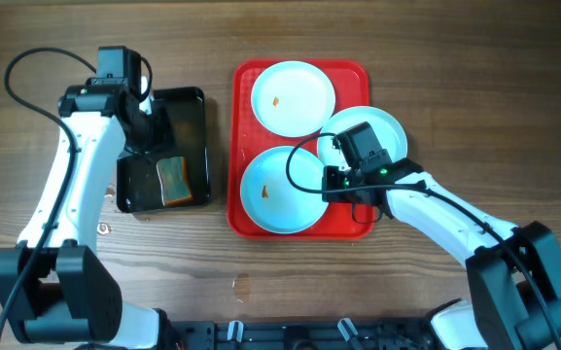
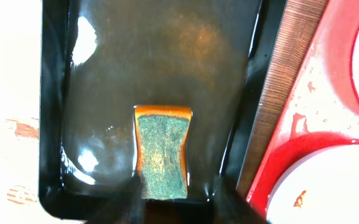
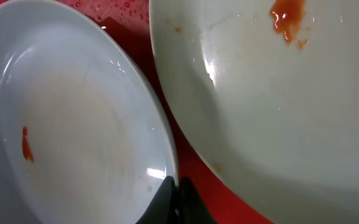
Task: Clean dirty plates on tray and stack at the side
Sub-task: 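Reach left gripper into black tray and grasp the green-orange sponge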
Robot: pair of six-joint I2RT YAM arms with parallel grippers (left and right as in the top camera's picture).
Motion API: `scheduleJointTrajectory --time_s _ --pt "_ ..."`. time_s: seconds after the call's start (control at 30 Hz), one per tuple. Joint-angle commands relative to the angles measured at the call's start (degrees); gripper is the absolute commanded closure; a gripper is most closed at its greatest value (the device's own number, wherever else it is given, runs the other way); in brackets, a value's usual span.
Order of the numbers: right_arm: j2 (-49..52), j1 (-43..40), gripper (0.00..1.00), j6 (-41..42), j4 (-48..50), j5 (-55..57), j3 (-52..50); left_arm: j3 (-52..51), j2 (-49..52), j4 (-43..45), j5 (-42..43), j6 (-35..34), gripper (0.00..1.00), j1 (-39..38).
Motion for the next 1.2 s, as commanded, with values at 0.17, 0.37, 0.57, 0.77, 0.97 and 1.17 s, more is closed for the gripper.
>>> scheduleJointTrajectory --time_s 0.17,0.37,0.57,0.77,0.97,1.17 --pt "0.5 0.2 0.96 0.74 0.28 1.05 -0.13 -20.04 2.8 16.55 -0.9 -2.49 0.5 0.39" --pt "0.5 0.2 0.95 0.81 0.33 1.03 -0.13 -24.11 2.64 20.96 1.77 -2.23 0.96 0.39" --pt "0.5 0.2 0.96 0.76 0.28 1.03 -0.13 -17.9 -0.72 14.95 1.64 -1.77 0.96 0.39" --pt "0.5 0.2 0.96 0.79 0.28 1.05 -0.13 -14.32 -5.29 13.62 1.6 -0.68 0.96 0.39" --pt "0.5 0.2 0.96 0.79 0.31 1.05 -0.13 -19.26 -1.92 18.78 -0.63 -0.37 0.96 0.39" --pt "0.5 0.2 0.96 0.81 0.31 1.03 -0.15 -25.07 2.75 25.42 1.66 -0.96 0.96 0.39"
